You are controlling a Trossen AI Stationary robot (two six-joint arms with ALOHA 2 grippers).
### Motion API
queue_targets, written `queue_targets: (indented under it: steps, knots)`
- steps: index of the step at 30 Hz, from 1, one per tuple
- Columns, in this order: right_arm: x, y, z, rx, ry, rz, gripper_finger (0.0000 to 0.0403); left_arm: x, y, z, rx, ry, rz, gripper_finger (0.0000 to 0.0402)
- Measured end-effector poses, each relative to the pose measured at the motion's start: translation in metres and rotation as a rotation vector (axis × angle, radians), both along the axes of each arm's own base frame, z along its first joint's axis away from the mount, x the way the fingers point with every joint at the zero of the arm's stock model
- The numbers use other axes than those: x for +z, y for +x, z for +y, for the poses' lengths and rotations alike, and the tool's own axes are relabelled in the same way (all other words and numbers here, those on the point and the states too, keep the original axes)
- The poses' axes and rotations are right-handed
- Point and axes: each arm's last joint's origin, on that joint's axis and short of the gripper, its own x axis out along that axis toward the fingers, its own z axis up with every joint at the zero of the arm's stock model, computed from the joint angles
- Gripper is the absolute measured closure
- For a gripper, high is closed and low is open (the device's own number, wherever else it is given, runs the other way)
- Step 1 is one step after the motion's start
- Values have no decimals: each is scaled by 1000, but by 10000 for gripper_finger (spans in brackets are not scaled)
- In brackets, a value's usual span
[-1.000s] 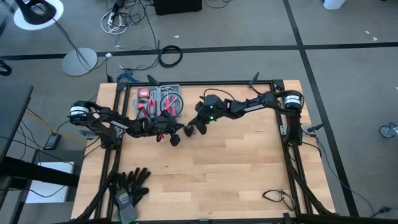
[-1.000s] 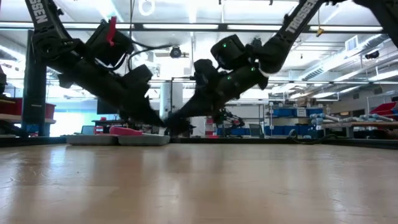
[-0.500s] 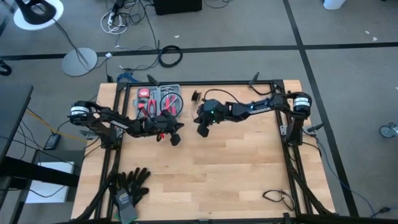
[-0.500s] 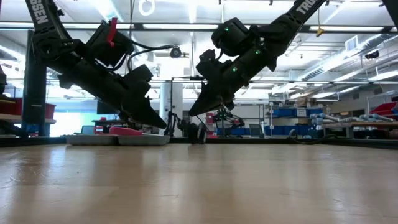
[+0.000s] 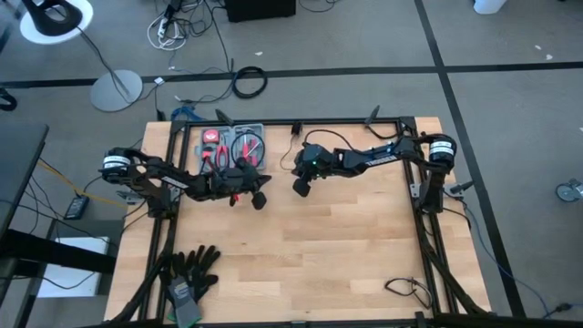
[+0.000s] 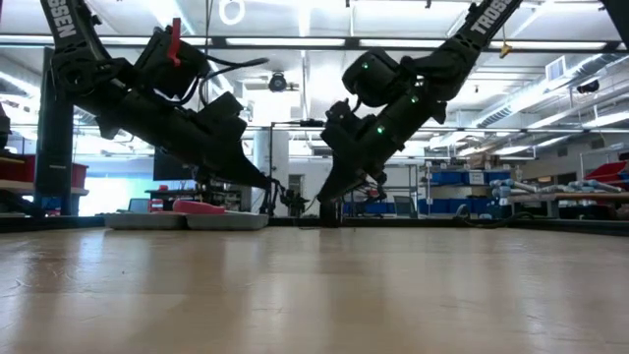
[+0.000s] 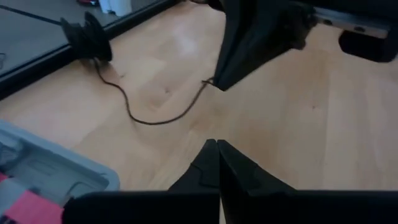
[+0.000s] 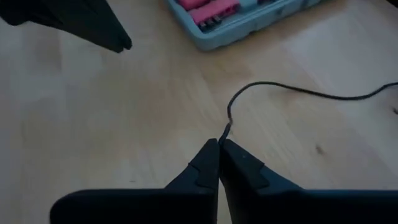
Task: Coil cords
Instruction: Coil the black wire onto the spool
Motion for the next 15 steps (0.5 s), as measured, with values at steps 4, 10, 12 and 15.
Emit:
queue_targets:
  steps: [4, 10, 12, 15]
  knots:
    - [-4, -3, -2, -28, 27, -8, 375, 0, 0, 2, 33, 5, -5, 387]
    - [-6, -6, -2, -36, 32, -19, 362, 5, 0, 17, 101, -13, -50, 329]
    - [-7, -6, -2, -35, 32, -18, 362, 10, 3, 25, 136, -29, -77, 305]
    - [-7, -6, -2, -40, 27, -18, 363, 17, 9, 40, 173, -85, -72, 275]
